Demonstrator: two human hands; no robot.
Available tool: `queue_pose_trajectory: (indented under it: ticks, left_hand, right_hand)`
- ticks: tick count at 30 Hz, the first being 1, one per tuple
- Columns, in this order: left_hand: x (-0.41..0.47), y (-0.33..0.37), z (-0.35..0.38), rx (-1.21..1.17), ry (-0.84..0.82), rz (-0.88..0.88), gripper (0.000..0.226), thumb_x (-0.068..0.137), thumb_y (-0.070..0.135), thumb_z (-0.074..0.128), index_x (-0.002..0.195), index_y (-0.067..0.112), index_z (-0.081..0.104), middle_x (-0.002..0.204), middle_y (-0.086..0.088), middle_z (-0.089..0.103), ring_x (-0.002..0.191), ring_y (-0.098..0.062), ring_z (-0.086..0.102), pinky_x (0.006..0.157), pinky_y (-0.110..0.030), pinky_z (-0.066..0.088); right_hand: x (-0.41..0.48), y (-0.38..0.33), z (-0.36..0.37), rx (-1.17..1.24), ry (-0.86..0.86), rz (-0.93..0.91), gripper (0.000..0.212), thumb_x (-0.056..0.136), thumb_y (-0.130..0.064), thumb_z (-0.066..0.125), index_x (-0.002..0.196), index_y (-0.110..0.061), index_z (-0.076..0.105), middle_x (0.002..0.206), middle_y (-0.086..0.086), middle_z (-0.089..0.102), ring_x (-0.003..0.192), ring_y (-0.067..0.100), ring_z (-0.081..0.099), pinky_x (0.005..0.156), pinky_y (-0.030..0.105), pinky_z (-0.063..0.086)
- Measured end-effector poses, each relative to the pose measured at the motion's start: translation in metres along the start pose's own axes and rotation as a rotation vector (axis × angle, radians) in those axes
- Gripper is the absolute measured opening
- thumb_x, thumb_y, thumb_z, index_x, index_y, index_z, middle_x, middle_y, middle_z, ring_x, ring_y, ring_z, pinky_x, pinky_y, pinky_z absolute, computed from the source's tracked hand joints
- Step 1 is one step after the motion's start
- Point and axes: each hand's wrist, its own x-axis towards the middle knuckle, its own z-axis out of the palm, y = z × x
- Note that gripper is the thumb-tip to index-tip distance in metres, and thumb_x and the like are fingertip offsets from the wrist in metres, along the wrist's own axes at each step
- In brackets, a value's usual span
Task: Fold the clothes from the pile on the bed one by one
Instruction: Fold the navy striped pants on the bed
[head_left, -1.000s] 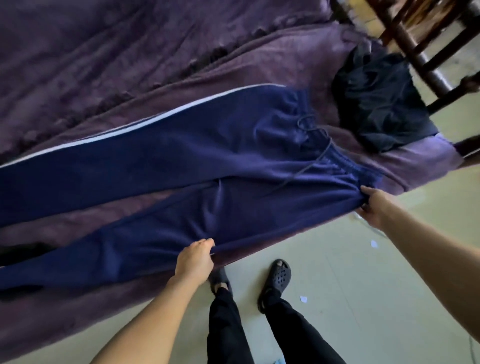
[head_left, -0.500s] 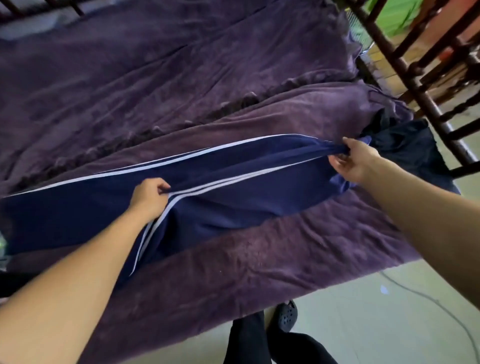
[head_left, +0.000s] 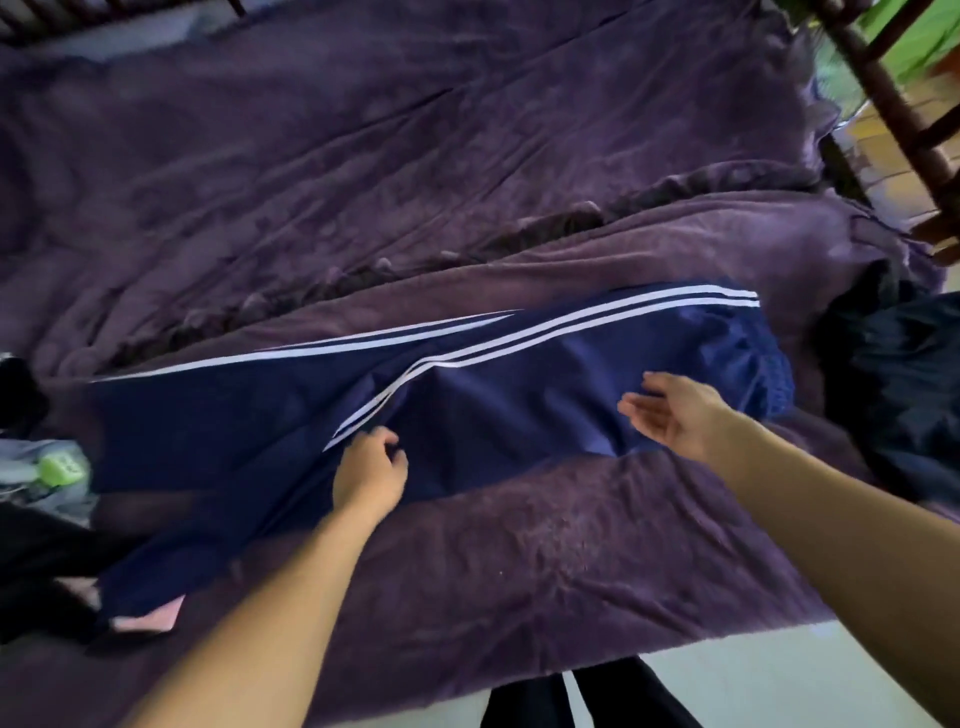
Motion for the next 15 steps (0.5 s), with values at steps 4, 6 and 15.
queue_pose_trajectory:
  ticks: [4, 6, 15]
  left_hand:
    - [-0.063, -0.079, -0.014, 0.073, -0.049, -0.135, 0.020, 0.086, 0.019, 0.060, 0.105, 0.015, 0.064, 0.107, -0.009, 0.061, 0.101, -0.030, 0.060, 0.086, -0.038, 0.049]
    - [-0.086, -0.120, -0.029, 0.133, -0.054, -0.187, 0.019, 0.085, 0.021, 0.061, 0.104, 0.018, 0.064, 0.110, -0.006, 0.061, 0.101, -0.028, 0.060, 0.086, -0.037, 0.050]
    - [-0.089, -0.277, -0.087, 0.479, -0.006, -0.148, 0.050, 0.085, 0.030, 0.064, 0.131, 0.021, 0.048, 0.129, -0.006, 0.044, 0.121, -0.027, 0.043, 0.096, -0.038, 0.040]
  right_hand:
    - [-0.019, 0.041, 0.054, -0.200, -0.062, 0.043, 0.009, 0.099, -0.017, 0.051, 0.094, -0.013, 0.058, 0.082, 0.013, 0.067, 0.063, 0.021, 0.068, 0.053, 0.028, 0.054]
    - [-0.030, 0.065, 0.086, -0.300, -0.107, 0.063, 0.009, 0.099, -0.016, 0.051, 0.099, -0.011, 0.059, 0.086, 0.012, 0.065, 0.069, 0.022, 0.066, 0.057, 0.029, 0.053]
    - [-0.066, 0.162, 0.249, -0.526, -0.219, 0.050, 0.014, 0.098, -0.016, 0.050, 0.108, -0.011, 0.060, 0.082, 0.009, 0.067, 0.067, 0.020, 0.065, 0.054, 0.028, 0.050]
